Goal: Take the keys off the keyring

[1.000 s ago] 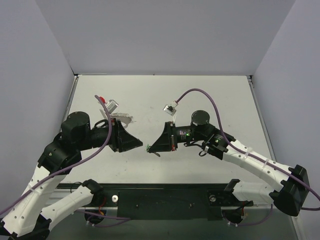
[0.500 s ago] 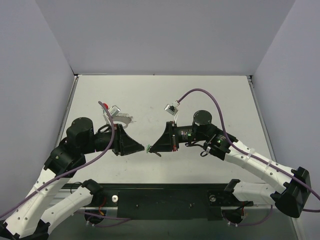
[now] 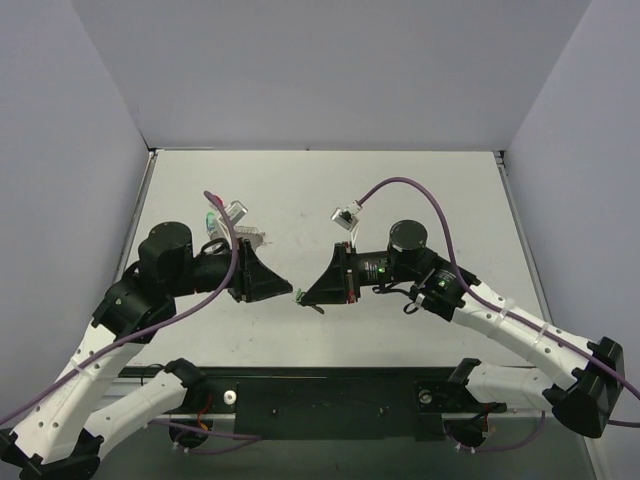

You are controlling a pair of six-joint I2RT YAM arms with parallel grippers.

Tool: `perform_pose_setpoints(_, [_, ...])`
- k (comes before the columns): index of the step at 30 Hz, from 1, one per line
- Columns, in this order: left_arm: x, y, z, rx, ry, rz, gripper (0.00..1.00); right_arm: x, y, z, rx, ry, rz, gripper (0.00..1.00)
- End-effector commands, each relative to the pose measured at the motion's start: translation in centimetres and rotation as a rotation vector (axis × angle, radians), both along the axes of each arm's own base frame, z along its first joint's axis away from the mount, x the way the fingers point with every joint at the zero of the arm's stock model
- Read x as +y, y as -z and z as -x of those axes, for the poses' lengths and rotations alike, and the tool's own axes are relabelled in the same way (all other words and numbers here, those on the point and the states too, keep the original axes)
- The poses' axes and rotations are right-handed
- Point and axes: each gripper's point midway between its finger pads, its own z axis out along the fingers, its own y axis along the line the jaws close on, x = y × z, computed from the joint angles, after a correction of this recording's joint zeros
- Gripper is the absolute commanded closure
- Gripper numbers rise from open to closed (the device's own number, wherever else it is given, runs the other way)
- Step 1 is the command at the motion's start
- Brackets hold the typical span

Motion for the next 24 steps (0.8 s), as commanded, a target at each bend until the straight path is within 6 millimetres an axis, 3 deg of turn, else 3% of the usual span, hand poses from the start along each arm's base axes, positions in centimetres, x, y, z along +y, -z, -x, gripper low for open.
perform_pose_setpoints(1, [0.3, -2.0, 0.6, -0.056, 0.008, 0.051, 0.64, -0.4, -3.8, 0.7, -0.098, -0.01, -0.089, 1.0])
perform_pose_setpoints(19, [0.4, -2.6, 0.8, -0.079, -0.008, 0.101, 0.59, -0.3, -5.0, 0.6, -0.105, 0.019, -0.117, 1.0])
perform_pose_setpoints(24, [0.5, -3.0, 0.8, -0.082, -0.036, 0.156, 0.59, 0.0, -5.2, -0.3, -0.087, 0.067, -0.119, 1.0])
